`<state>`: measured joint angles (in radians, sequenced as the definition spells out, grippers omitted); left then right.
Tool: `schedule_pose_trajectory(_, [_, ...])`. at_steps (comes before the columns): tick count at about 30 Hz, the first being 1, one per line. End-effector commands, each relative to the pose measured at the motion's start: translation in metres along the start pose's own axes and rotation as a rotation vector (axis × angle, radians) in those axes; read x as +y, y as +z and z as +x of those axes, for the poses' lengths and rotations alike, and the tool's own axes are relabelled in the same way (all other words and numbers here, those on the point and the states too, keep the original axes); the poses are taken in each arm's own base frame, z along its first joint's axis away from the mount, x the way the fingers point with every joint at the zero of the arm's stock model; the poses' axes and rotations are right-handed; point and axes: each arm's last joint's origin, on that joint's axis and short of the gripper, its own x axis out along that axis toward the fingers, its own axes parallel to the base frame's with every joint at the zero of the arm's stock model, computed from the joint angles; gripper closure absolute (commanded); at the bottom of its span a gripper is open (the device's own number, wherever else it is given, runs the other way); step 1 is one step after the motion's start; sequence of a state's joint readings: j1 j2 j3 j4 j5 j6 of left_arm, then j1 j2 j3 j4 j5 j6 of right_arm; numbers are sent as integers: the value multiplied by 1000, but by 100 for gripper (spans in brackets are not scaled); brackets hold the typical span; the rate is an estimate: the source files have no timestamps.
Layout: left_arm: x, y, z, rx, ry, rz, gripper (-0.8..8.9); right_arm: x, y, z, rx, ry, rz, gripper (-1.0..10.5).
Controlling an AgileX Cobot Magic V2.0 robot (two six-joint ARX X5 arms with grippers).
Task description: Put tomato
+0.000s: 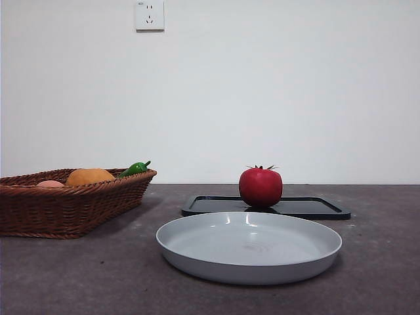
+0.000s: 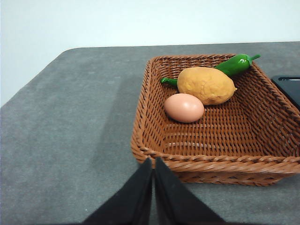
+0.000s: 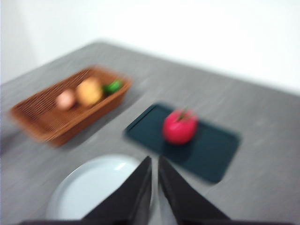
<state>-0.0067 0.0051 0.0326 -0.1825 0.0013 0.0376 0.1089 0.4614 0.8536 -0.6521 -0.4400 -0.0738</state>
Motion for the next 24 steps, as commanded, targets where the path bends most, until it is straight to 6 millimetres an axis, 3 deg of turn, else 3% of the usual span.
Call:
schedule_pose_trajectory(1, [0, -7, 2, 25, 2, -6, 805, -6, -17, 6, -65, -48, -27, 933])
schedule_pose_trajectory(12, [0, -7, 2, 25, 2, -6, 805, -24, -101, 28, -336, -376, 19, 933])
schedule_pose_trajectory(24, [0, -7, 2, 25, 2, -6, 805, -30, -159, 45, -294, -435, 83, 933])
